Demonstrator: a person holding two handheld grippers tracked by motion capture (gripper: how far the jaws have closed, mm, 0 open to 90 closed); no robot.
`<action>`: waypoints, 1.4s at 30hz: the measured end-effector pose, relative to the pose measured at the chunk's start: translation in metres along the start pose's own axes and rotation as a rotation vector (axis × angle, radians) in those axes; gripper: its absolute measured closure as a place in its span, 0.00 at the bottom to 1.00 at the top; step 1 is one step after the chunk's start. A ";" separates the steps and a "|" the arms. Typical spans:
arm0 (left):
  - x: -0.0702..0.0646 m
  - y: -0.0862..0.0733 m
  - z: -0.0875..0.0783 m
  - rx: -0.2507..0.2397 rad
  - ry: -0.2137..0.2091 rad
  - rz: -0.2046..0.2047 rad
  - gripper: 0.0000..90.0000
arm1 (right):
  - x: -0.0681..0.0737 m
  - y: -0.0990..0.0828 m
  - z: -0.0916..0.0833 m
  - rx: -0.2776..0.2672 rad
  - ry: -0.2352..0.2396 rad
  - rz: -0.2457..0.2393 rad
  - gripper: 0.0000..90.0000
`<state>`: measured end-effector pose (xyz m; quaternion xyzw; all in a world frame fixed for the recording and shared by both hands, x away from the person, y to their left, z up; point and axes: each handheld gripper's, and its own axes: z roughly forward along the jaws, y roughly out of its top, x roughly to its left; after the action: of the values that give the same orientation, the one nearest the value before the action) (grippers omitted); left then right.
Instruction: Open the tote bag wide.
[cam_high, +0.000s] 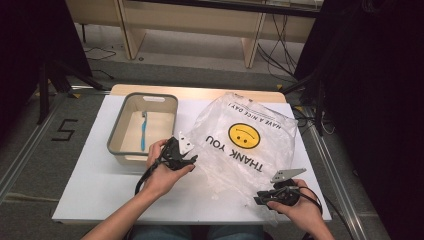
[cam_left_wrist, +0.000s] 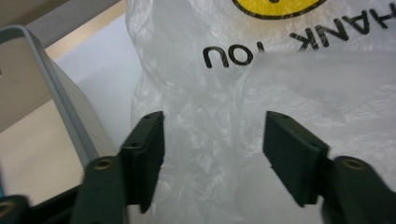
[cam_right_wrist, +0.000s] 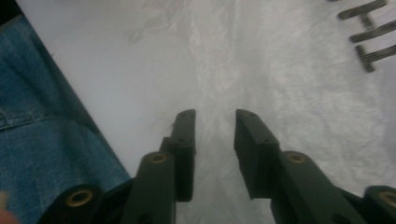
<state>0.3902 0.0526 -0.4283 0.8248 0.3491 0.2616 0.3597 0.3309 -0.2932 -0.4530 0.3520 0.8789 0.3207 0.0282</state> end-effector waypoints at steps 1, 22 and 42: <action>0.000 0.001 -0.004 -0.008 -0.009 0.001 0.36 | -0.001 0.000 -0.001 -0.020 -0.014 0.000 0.71; 0.001 -0.053 -0.041 -0.037 -0.138 0.039 0.23 | -0.013 0.016 -0.007 -0.297 -0.163 0.008 0.45; -0.009 -0.073 -0.045 -0.047 -0.108 0.052 0.26 | -0.009 0.038 0.014 -0.301 -0.158 -0.037 0.46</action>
<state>0.3257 0.1006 -0.4589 0.8380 0.3013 0.2340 0.3902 0.3645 -0.2705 -0.4431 0.3516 0.8224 0.4193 0.1555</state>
